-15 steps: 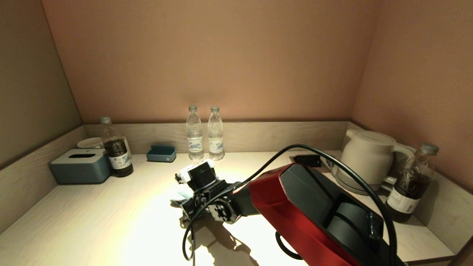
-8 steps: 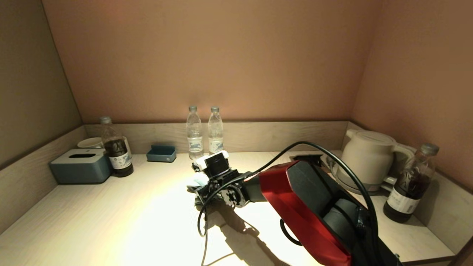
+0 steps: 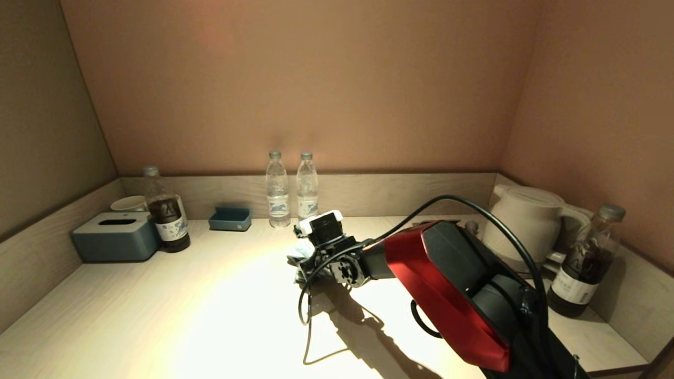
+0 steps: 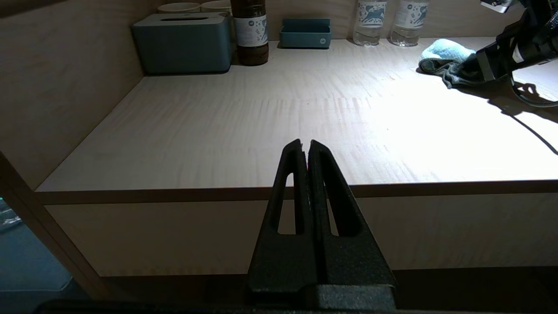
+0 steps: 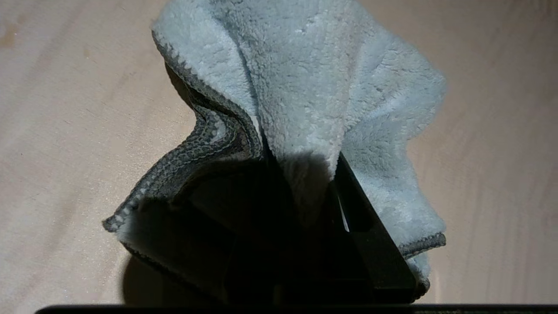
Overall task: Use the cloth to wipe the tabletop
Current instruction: Sweep the stains on the table
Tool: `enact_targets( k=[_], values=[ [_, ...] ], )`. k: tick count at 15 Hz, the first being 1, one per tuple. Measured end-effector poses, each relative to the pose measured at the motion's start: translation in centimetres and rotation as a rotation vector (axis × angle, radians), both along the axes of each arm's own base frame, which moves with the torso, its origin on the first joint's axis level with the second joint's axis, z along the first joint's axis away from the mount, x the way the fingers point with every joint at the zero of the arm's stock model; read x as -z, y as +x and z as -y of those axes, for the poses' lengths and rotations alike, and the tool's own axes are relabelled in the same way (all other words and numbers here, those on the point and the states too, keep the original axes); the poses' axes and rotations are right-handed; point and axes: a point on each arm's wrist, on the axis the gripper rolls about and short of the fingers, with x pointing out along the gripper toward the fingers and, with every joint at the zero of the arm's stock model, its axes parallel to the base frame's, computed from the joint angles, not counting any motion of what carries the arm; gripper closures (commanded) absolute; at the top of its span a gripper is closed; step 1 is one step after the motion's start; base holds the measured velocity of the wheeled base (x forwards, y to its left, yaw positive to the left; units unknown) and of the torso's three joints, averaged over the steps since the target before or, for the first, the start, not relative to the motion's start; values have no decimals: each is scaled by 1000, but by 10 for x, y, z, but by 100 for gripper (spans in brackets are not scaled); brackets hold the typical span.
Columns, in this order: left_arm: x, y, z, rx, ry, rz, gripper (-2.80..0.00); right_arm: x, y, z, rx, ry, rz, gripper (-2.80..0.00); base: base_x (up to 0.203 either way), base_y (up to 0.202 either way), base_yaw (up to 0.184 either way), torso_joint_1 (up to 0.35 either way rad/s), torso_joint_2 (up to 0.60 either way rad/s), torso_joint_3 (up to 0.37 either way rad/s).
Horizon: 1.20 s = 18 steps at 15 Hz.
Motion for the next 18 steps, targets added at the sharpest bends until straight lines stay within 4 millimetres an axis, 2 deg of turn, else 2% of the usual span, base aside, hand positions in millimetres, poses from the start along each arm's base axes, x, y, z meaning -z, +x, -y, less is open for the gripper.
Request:
enact_targets(
  k=[2, 5, 9, 11, 14, 18],
  values=[
    [0, 0, 0, 0, 0, 0, 0, 0, -9, 4, 2, -16, -28, 0, 0, 0, 0, 0, 0, 0],
    [0, 0, 0, 1, 0, 0, 0, -8, -35, 2, -18, -30, -69, 0, 0, 0, 0, 0, 0, 0],
    [0, 0, 0, 0, 0, 0, 0, -20, -93, -23, -136, -50, -107, 0, 0, 0, 0, 0, 0, 0],
    [0, 0, 0, 1, 0, 0, 0, -26, -114, -36, -192, -45, -99, 0, 0, 0, 0, 0, 0, 0],
    [0, 0, 0, 0, 0, 0, 0, -29, -134, -53, -258, -40, -82, 0, 0, 0, 0, 0, 0, 0],
    [0, 0, 0, 1, 0, 0, 0, -26, -135, -69, -288, -28, -60, 0, 0, 0, 0, 0, 0, 0]
  ],
)
